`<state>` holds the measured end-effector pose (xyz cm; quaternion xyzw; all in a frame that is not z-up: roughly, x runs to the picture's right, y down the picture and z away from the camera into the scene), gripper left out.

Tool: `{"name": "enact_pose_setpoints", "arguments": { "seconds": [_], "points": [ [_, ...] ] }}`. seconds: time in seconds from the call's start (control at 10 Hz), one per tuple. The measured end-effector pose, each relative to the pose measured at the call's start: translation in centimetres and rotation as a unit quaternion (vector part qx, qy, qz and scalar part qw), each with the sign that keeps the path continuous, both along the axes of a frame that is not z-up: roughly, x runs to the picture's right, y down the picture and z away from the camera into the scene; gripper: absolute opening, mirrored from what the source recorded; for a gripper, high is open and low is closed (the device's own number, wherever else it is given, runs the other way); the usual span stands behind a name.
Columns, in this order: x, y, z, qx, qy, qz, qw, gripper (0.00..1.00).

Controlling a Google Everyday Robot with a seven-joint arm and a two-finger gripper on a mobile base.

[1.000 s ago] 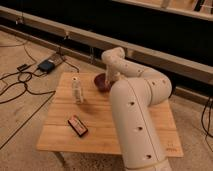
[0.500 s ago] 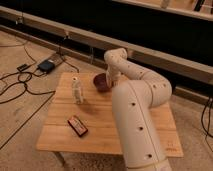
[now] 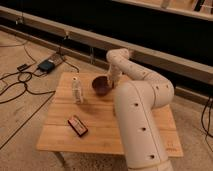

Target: Pick up the ceramic bowl

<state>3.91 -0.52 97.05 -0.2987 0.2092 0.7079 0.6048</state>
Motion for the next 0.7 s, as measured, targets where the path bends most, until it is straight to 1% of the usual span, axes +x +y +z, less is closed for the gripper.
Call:
{"name": "enact_pose_setpoints", "arguments": {
  "seconds": [0.1, 0.2, 0.3, 0.4, 0.5, 0.7],
  "points": [
    [-1.0, 0.2, -1.1, -0.011, -0.038, -0.004, 0.9992, 0.00],
    [-1.8, 0.3, -2.1, -0.021, -0.072, -0.005, 0.9972, 0.00],
    [-2.2, 0.5, -2.7, -0.030, -0.093, -0.005, 0.9952, 0.00],
    [-2.2, 0.4, -3.2, -0.039, -0.112, 0.002, 0.9929, 0.00],
    [-1.6, 0.2, -3.4, -0.047, -0.118, 0.014, 0.9918, 0.00],
    [-0.4, -0.5, -3.5, -0.051, -0.118, 0.034, 0.9911, 0.00]
  ]
}}
